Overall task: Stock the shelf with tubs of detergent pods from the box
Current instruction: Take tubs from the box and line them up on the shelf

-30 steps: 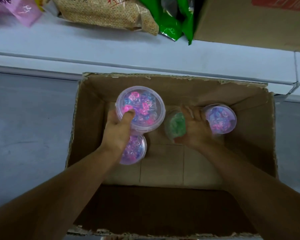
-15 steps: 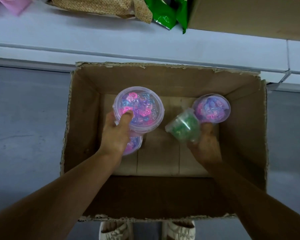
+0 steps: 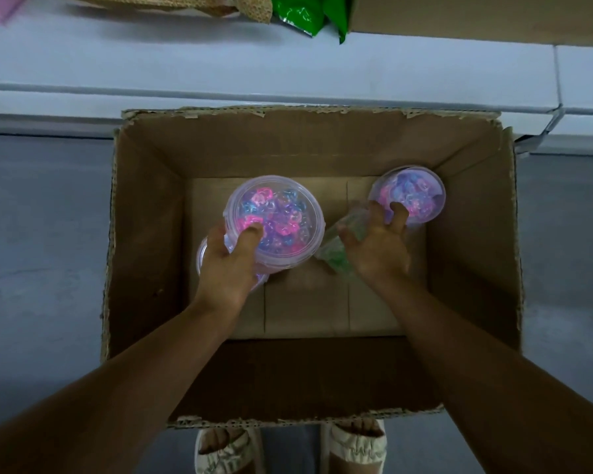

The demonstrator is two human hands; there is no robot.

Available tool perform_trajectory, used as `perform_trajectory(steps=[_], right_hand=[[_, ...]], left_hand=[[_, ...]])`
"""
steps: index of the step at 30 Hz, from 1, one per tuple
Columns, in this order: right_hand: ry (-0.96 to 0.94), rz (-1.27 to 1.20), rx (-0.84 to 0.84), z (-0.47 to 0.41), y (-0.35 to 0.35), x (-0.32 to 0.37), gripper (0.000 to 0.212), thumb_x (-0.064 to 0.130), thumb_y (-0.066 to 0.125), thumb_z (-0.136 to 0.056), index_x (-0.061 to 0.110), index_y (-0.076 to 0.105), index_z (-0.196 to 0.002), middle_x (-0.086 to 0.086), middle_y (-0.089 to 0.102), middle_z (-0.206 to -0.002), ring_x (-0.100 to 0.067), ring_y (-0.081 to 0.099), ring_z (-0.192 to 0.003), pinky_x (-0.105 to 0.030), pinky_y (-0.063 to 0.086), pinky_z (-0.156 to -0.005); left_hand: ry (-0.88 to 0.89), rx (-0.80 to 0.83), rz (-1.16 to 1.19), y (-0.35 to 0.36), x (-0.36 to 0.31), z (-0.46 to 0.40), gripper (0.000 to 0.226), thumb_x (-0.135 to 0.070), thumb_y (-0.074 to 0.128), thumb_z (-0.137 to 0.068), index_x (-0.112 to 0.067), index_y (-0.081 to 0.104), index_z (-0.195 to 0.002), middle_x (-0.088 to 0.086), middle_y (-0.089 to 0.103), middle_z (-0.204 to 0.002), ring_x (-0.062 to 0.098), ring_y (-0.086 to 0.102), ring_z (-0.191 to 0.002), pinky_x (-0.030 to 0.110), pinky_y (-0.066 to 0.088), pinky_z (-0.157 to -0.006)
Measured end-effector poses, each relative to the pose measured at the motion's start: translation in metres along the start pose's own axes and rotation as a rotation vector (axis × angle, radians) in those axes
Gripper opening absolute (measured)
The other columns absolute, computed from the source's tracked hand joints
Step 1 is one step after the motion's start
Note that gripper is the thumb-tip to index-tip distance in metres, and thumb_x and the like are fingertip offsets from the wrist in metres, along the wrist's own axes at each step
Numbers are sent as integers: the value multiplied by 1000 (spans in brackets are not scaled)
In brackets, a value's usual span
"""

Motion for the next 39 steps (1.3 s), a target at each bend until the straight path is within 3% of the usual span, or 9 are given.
perform_trajectory(steps=[5,8,17,21,26,30,34,36,39], right_hand=[[219,-78,-67,12,-5,-14,74,44,63,-83,13,27,-140,-17,23,-144,-36,37,-127,-44,45,-92],[352,-172,108,20,14,-28,77,55,58,-82,18,25,-142,-16,30,-143,-36,37,-128,-42,43,-95],[342,-320,121,41,4,-25,65,39,57,-86,15,30,-139,-14,41,-133,-35,41,-122,-31,36,-83],[348,-329,127,58,-45,-11,64,35,54,-90,16,27,-144,-12,33,-142,-37,30,-129,-44,36,-102],[379,-589,90,91,-131,27,73,54,49,-70,24,40,-136,-11,51,-130,-32,48,-119,-46,44,-96],[398,-756,66,124,-205,67,69,64,48,-61,34,53,-122,-4,61,-119,-26,59,-106,-49,48,-94],[405,-1007,71,157,-294,122,6,29,55,-89,31,56,-95,0,61,-101,-22,61,-92,-47,57,-75],[399,-1131,129,177,-339,151,11,17,50,-93,21,55,-101,-3,58,-98,-21,60,-82,-37,58,-56],[360,-1237,183,210,-403,194,28,22,48,-93,10,53,-117,-17,58,-106,-27,60,-77,-33,54,-49]], left_hand=[[-11,10,32,-1,-2,5,37,-27,53,-94,-22,44,-130,-1,57,-101,11,58,-79,9,45,-42],[-20,6,49,-2,-2,8,35,-26,52,-95,-20,44,-129,-1,57,-101,11,59,-77,9,45,-42],[-19,-15,17,-9,-14,16,37,-28,52,-94,-20,44,-129,3,56,-109,11,59,-79,10,46,-42],[-39,-22,3,-20,-36,37,31,-31,53,-94,-24,44,-123,-7,55,-100,10,59,-84,12,48,-44],[3,-22,-1,-35,-97,86,15,-32,51,-95,-29,50,-109,-2,60,-104,13,62,-90,21,54,-56],[14,-31,23,-55,-159,132,15,-37,55,-92,-32,54,-106,4,63,-114,26,63,-103,38,54,-80],[64,-21,80,-81,-240,188,18,-43,57,-90,-32,52,-103,6,63,-113,26,63,-97,30,51,-67],[96,-19,113,-96,-286,218,22,-38,56,-91,-27,51,-109,6,62,-109,21,64,-88,27,51,-58],[153,-27,147,-121,-353,264,23,-35,58,-90,-25,53,-110,6,62,-102,17,60,-76,26,48,-56]])
Point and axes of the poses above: each hand's wrist, its own z-axis away from the middle knuckle, its own y-axis out of the palm, x = y × z, the point moved 7 cm from there along -z, towards the middle knuckle
